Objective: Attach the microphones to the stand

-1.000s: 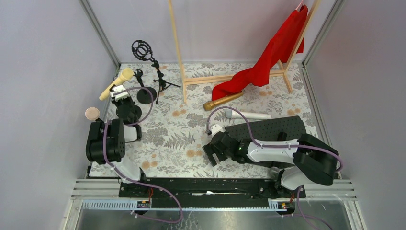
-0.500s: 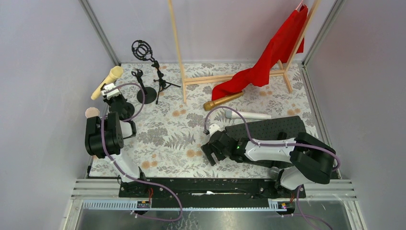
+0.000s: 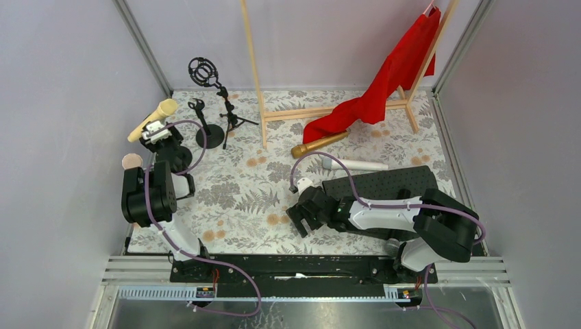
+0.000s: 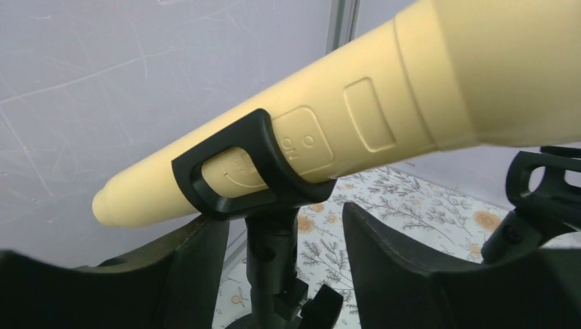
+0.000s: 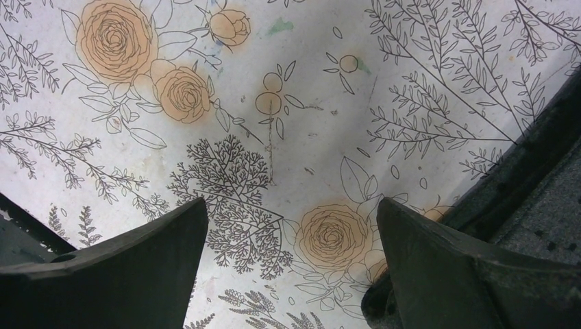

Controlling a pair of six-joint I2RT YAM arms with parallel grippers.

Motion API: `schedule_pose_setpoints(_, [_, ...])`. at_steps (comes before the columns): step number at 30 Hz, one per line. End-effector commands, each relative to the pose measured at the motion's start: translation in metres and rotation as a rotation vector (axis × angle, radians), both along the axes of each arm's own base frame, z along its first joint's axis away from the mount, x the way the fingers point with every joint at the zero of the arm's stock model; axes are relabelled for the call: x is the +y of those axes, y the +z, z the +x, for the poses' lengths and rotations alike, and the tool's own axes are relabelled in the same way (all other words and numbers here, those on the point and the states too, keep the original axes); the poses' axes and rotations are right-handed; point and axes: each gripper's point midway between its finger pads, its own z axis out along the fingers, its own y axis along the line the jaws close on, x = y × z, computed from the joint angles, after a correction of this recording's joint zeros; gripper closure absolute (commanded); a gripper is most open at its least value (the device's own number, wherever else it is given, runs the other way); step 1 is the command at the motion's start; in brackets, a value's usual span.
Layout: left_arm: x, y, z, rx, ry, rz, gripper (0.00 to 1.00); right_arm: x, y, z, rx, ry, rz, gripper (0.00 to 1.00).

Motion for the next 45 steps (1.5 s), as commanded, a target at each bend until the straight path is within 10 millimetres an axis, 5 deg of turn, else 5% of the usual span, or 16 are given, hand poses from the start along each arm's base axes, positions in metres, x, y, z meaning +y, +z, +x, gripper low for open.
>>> schedule_pose_setpoints(1, [-0.006, 0.053, -0.014, -0.197, -0.027, 0.026, 0.33, 0.003, 0.007, -0.002, 0.013, 0.02, 0.0, 0.0])
schedule_pose_setpoints(15, [-0.025, 0.032, -0.035, -0.178, -0.096, -0.061, 0.23, -0.003, 0.016, 0.002, -0.026, -0.004, 0.018, 0.0])
schedule_pose_setpoints(26, [-0.062, 0.014, -0.063, -0.163, -0.196, -0.18, 0.2, -0.008, 0.03, 0.009, -0.083, -0.024, 0.039, 0.0])
schedule_pose_setpoints(33, [-0.106, 0.011, -0.073, -0.097, -0.303, -0.243, 0.21, -0.017, 0.053, 0.022, -0.173, -0.052, 0.025, 0.0])
schedule_pose_setpoints(41, [-0.206, 0.025, -0.06, -0.026, -0.52, -0.252, 0.21, -0.021, 0.066, 0.027, -0.222, -0.09, 0.071, 0.0])
schedule_pose_setpoints(45, [-0.209, 0.026, -0.044, -0.034, -0.493, -0.257, 0.2, -0.022, 0.074, 0.027, -0.231, -0.121, 0.114, 0.0])
